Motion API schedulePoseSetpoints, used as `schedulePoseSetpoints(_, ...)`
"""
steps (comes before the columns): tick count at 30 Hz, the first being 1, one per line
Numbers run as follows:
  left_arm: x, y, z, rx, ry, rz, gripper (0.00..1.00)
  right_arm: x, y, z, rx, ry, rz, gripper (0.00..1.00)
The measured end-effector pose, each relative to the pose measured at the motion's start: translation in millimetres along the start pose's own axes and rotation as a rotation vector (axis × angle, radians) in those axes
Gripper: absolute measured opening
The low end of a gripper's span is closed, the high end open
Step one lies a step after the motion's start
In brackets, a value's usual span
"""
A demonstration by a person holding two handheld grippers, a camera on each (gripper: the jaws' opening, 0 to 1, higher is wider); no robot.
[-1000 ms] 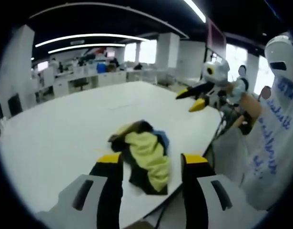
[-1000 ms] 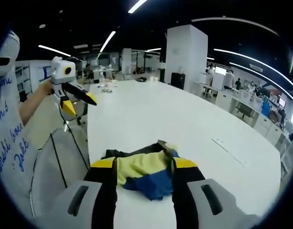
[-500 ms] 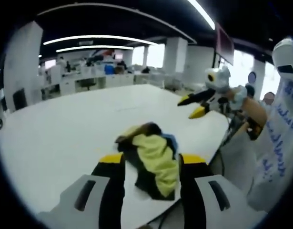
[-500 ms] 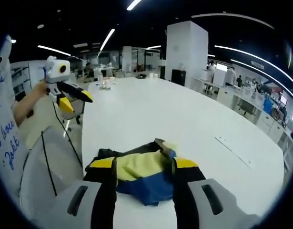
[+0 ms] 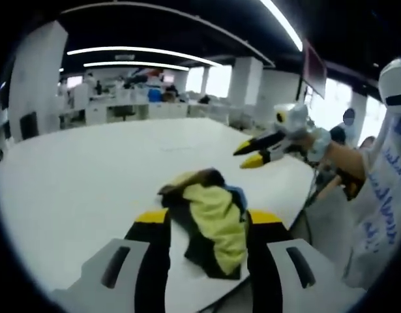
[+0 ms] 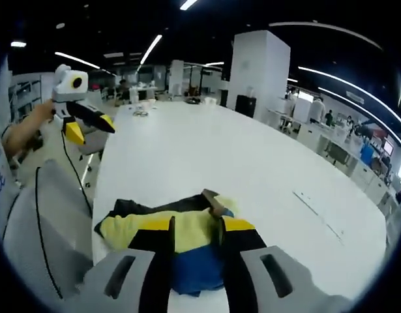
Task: Fold the garment on the visible template until the final outline fits inside the template.
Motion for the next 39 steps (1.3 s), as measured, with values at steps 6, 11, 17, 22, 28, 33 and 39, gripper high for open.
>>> schedulePoseSetpoints(6,-1.5,-7.4,5,0.005,-0.002,0.0,0.4,-9.2,6,20,-0.013,-0.045,-0.042,0.22)
schedulePoseSetpoints(11,-5.3,-10.8,8,0.006,-0.004,-0.008,0.39,-12.6,16,30,-0.05,-0.068,-0.083,0.19)
schedulePoseSetpoints(17,-11.2,-14.4,13,0.008,-0.006,-0.012,0.39,-15.3,16,39,-0.056,-0.1,-0.141,0.18)
schedulePoseSetpoints(22,-11.1,-16.2,16,0.008,0.009,0.001,0.38,-19.3,17,47,-0.071,-0.131,-0.197,0.18)
schedulePoseSetpoints(28,-13.5,-16.6,18,0.004,0.01,-0.003,0.38,-18.8,19,54,-0.094,-0.149,-0.258,0.17)
schedulePoseSetpoints(33,-16.2,-16.2,19,0.0,0.01,-0.007,0.37,-19.7,15,60,-0.089,-0.175,-0.331,0.17)
schedulePoseSetpoints(39,-19.6,-16.5,19,-0.02,0.006,-0.013,0.37,-23.1,16,67,-0.104,-0.208,-0.443,0.16)
Point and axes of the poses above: the point that each gripper's makers call its tool centre point, and the gripper's own axes: z roughly forward along the fingers, y roughly to its right, x roughly out of its top, the point moved 7 cm from there along -z, roughly backward along the fingers
